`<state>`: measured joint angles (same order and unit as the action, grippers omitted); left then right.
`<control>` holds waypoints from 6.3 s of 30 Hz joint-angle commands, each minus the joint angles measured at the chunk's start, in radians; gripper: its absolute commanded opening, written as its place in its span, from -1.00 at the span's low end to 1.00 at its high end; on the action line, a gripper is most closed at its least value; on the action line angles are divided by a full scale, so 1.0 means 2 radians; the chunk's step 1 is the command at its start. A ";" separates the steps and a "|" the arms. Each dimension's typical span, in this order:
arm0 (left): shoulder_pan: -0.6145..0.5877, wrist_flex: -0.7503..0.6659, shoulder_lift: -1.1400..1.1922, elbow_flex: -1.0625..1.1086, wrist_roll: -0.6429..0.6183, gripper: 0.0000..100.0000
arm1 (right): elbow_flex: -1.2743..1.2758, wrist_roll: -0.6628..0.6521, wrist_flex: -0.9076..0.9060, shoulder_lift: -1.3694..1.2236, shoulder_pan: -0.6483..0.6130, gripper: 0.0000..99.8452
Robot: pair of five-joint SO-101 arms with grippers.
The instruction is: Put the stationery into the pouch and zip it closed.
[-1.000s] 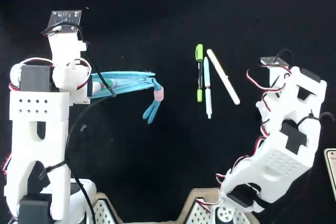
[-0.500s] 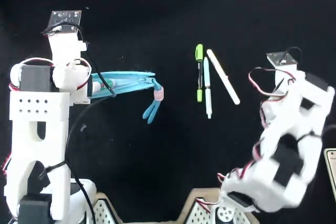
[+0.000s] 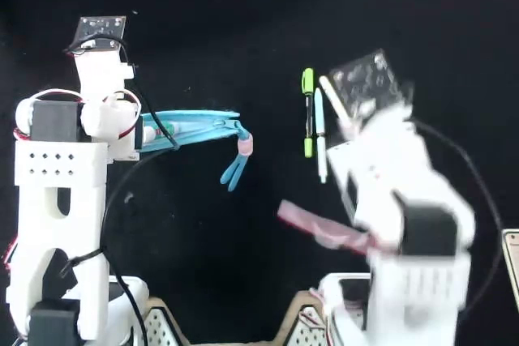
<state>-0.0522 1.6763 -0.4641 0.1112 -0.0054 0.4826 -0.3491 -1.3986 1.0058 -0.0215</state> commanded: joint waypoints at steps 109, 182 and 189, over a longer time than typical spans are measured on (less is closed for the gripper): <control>0.008 0.002 0.002 0.002 -0.001 -0.94 | 0.089 0.121 0.351 0.016 -0.276 -0.74; 0.007 0.002 0.002 0.002 -0.001 -0.94 | -0.021 -0.229 0.127 -0.549 0.361 -0.97; 0.008 0.002 0.002 0.002 -0.001 -0.94 | -0.016 -0.228 0.110 -0.544 0.351 -0.59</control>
<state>-0.0476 1.6763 -0.4641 0.1112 -0.0054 0.4565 -0.7910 -1.1684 -0.1450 0.6889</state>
